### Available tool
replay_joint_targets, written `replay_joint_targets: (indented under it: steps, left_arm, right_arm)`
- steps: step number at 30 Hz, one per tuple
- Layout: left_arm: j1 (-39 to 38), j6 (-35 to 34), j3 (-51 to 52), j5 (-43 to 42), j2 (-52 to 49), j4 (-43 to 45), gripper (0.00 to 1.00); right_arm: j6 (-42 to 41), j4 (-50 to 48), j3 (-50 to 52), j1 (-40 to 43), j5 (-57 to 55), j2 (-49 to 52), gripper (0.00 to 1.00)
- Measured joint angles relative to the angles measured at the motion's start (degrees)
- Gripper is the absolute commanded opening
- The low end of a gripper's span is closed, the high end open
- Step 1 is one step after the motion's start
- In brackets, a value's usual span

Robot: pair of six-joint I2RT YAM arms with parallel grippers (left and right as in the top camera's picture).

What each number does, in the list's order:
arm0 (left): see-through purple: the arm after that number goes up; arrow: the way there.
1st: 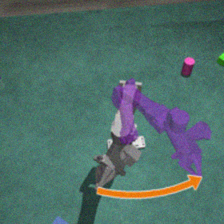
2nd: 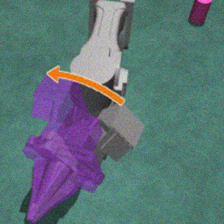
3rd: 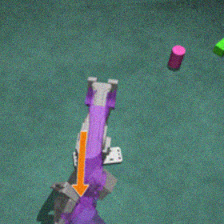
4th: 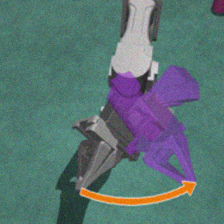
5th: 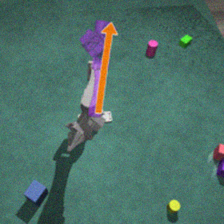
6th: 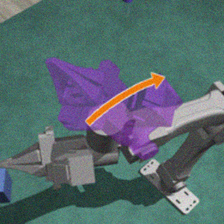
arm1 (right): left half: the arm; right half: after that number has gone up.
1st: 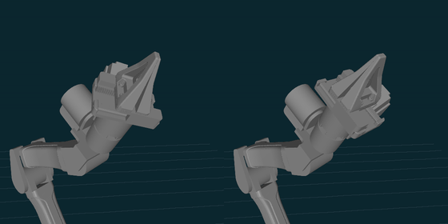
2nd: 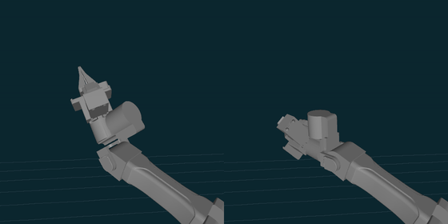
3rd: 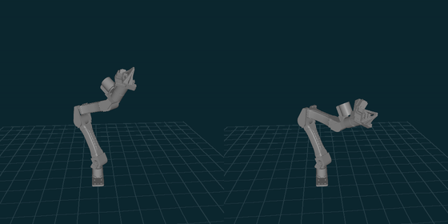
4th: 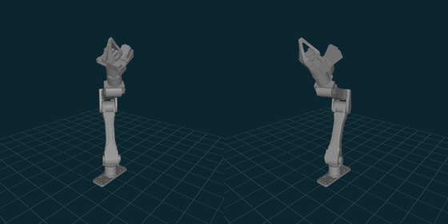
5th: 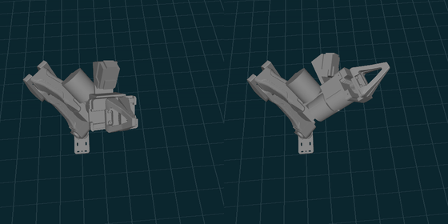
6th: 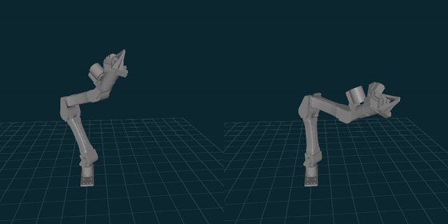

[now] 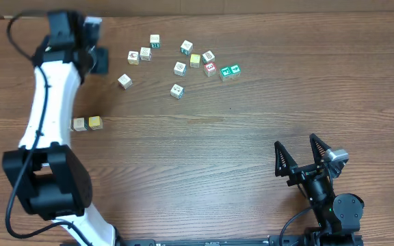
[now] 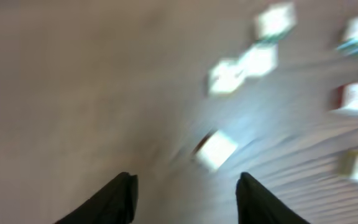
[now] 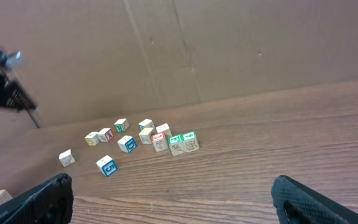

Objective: Form a horizontal line
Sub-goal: 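Reach the left gripper up to the cluster toward a white '1' block, then grasp the white '1' car block with the left gripper and lift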

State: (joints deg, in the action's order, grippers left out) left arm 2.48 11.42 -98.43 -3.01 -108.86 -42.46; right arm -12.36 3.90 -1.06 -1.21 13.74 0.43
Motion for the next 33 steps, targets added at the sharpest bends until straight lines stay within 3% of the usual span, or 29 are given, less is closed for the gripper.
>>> replay_joint_targets:
  steps: [3, 4, 8, 16, 33]
  left_arm:
    - [-6.1, 1.1, -1.0, -1.7, 0.0, 1.0, 0.68]
    - [-9.3, 1.2, -1.0, -3.0, -0.3, 1.2, 0.79]
    - [-15.9, 2.2, -1.0, -5.7, -2.2, 2.9, 0.88]
    - [-23.4, 2.3, -1.0, -7.5, -13.0, 4.1, 0.88]
    - [-20.3, 2.3, -1.0, -0.7, -15.7, -1.1, 0.94]
  right_arm:
    - [0.0, 0.0, 0.0, 0.0, 0.0, 0.0, 1.00]
    - [0.0, 0.0, 0.0, 0.0, 0.0, 0.0, 1.00]
    - [0.0, 0.0, 0.0, 0.0, 0.0, 0.0, 1.00]
    - [0.0, 0.0, 0.0, 0.0, 0.0, 0.0, 1.00]
    - [0.0, 0.0, 0.0, 0.0, 0.0, 0.0, 1.00]
